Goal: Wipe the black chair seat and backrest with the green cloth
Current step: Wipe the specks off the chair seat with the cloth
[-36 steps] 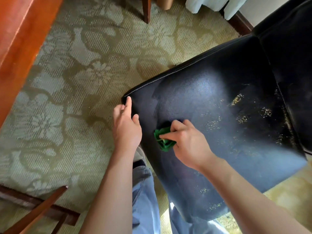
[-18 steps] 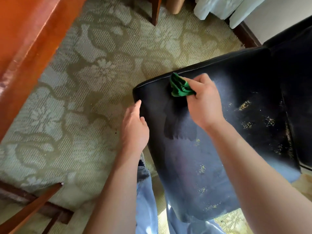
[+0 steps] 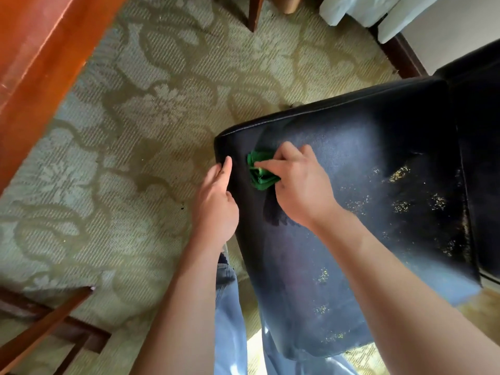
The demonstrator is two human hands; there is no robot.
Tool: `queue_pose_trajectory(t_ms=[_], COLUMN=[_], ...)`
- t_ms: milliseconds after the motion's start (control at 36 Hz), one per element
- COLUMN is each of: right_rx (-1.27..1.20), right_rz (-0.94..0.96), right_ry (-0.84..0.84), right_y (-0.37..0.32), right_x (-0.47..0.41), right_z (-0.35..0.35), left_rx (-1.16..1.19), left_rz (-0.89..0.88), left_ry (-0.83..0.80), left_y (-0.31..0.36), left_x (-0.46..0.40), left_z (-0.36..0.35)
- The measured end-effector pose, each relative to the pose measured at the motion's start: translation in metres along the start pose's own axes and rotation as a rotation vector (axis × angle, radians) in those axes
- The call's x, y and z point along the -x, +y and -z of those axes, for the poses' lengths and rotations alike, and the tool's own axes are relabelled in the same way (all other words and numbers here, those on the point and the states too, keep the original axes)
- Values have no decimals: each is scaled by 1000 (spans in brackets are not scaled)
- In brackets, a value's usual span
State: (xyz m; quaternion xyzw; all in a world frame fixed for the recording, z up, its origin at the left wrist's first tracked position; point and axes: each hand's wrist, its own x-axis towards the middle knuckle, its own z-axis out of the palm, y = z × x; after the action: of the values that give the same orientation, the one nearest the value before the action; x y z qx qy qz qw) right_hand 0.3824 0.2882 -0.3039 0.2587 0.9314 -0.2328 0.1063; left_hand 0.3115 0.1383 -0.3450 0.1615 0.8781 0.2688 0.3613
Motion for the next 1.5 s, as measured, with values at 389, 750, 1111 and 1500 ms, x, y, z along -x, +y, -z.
queue_pose_trajectory(t_ms=[389, 750, 1111, 1500], right_rx=[-68, -47, -281, -188], right_rz=[174, -52, 142, -501], right_ry=[-300, 54, -241, 355], right_y=[8, 32, 47, 138], right_x=[56, 26, 87, 63], right_z=[-1, 4, 1, 45], left_rx=[88, 49, 4, -161], left_rz=[40, 5, 111, -9], left_ry=[-45, 55, 39, 109], left_y=[16, 19, 43, 81], left_x=[-11, 15, 21, 31], left_z=[5, -7, -6, -37])
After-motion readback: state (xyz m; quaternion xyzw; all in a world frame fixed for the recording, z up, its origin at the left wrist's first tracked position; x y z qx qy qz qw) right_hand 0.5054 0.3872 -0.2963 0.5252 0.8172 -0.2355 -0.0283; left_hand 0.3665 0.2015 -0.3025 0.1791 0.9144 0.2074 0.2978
